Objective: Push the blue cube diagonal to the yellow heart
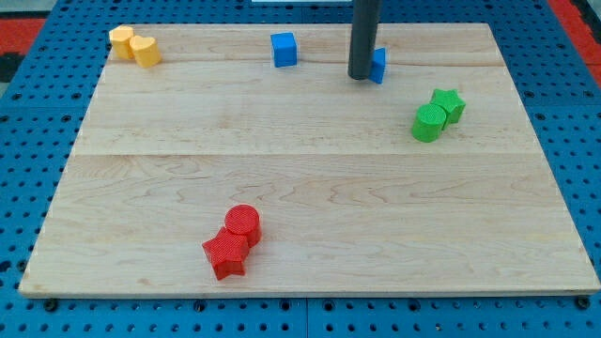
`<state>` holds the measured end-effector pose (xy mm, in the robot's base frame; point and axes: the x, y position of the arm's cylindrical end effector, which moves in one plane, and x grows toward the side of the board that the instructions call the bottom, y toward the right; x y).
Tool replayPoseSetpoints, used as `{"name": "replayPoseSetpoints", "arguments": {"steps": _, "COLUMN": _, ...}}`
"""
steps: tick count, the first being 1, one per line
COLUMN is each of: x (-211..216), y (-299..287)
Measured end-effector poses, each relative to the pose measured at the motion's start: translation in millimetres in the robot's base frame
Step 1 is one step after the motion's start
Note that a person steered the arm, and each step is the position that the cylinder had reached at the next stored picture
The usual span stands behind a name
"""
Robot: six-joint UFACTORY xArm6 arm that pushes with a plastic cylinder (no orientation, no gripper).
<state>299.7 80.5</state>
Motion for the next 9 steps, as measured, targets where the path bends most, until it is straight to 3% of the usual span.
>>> {"name": "replayPoseSetpoints", "arguments": {"steps": 1, "x": -50.4, "y": -35.6}}
{"name": "replayPoseSetpoints", "arguments": {"steps": 2, "x": -38.1, "y": 13.9}}
{"name": "replayPoseSetpoints", "arguments": {"steps": 3, "x": 10.6, "y": 47.6}}
{"name": "replayPoseSetpoints", "arguments": {"steps": 4, "x": 11.0, "y": 47.4}}
{"name": "replayPoseSetpoints", "arguments": {"steps": 5, "x": -60.6, "y": -16.0}}
{"name": "replayPoseSetpoints", "arguments": {"steps": 6, "x": -97.9, "y": -91.5}}
{"name": "replayPoseSetpoints", "arguments": {"steps": 8, "x": 28.2, "y": -175.9}}
{"name": "replayPoseSetpoints", "arguments": {"steps": 9, "x": 2.1, "y": -184.1}}
